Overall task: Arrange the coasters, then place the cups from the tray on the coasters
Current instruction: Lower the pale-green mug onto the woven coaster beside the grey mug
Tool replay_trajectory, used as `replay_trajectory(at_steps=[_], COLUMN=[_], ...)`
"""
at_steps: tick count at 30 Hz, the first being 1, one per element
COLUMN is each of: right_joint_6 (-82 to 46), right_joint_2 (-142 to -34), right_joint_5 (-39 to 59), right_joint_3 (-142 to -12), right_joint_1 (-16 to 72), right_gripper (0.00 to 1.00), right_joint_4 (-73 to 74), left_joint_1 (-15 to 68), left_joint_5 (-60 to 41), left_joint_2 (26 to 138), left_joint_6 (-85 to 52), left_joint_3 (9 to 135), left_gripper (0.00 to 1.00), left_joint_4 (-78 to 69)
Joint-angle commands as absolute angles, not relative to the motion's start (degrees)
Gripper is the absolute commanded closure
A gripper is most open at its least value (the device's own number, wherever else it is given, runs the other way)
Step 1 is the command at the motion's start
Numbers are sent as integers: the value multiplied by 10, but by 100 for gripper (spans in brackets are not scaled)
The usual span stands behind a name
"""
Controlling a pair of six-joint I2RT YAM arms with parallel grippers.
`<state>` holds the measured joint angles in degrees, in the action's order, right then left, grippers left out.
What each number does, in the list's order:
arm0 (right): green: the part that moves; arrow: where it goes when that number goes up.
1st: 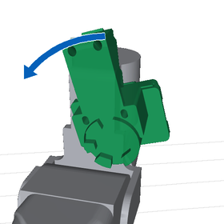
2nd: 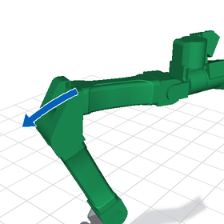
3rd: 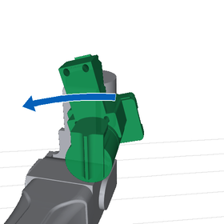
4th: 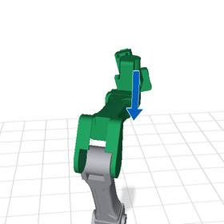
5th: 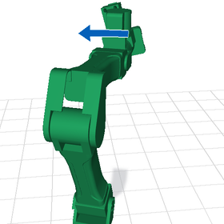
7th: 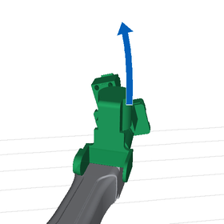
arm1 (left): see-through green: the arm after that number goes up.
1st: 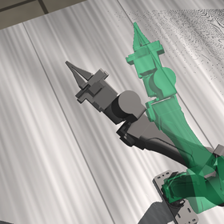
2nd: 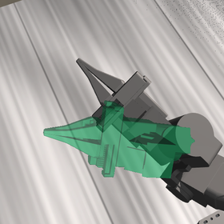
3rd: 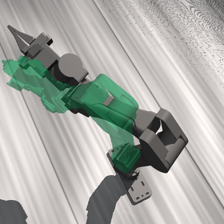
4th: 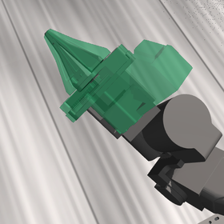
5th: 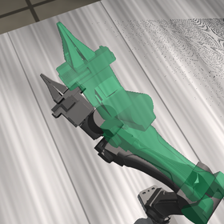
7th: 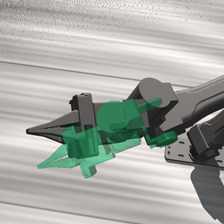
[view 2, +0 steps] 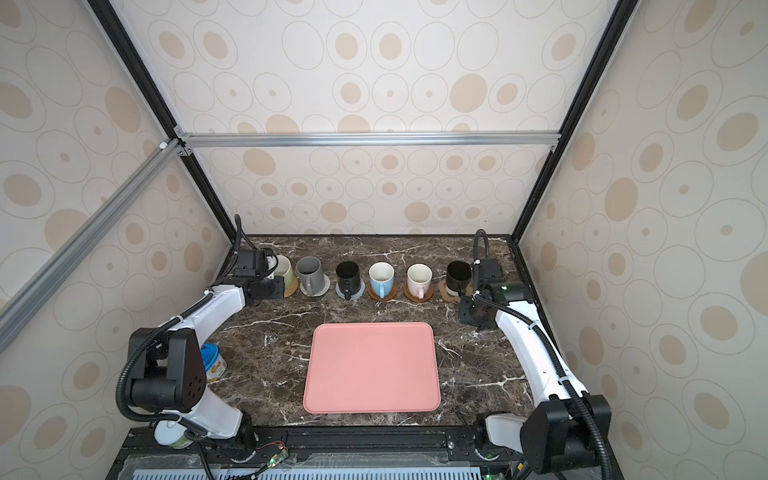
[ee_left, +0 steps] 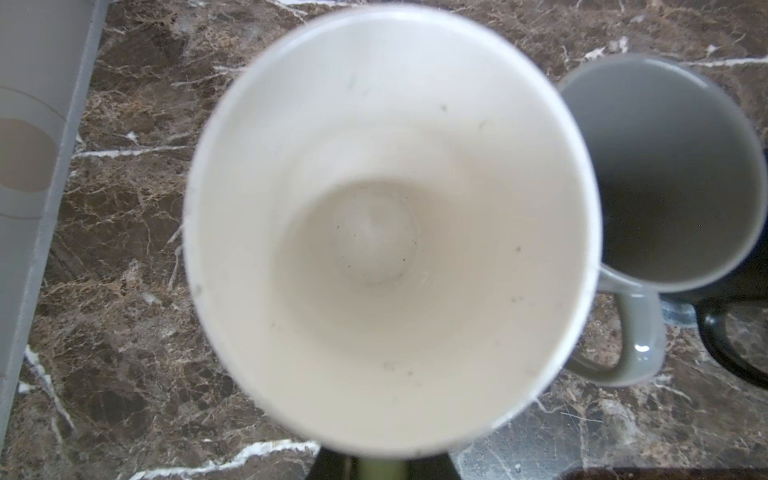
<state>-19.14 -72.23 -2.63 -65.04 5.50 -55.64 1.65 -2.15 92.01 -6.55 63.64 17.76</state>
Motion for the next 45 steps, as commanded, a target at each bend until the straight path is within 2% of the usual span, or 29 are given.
replay_trajectory(at_steps=[1,15,45], right_joint_6=[-192,-196,-200], right_joint_2=[-708,-700,-702], right_joint_5=[-35,-38,-40], right_joint_3=[-655,-647,-645], right_joint_1=[51,52,51], right_gripper=[57,57,57], right_joint_4=[-577,-581,-581], left_joint_1=[8,-26,-39], left_joint_5=[-35,-65,-88], left_joint_2=[928,961,1005], left_joint_6=[-30,-13,-4], left_joint_3=[683,696,711], left_gripper=[90,90,90], left_joint_4=[141,139,152])
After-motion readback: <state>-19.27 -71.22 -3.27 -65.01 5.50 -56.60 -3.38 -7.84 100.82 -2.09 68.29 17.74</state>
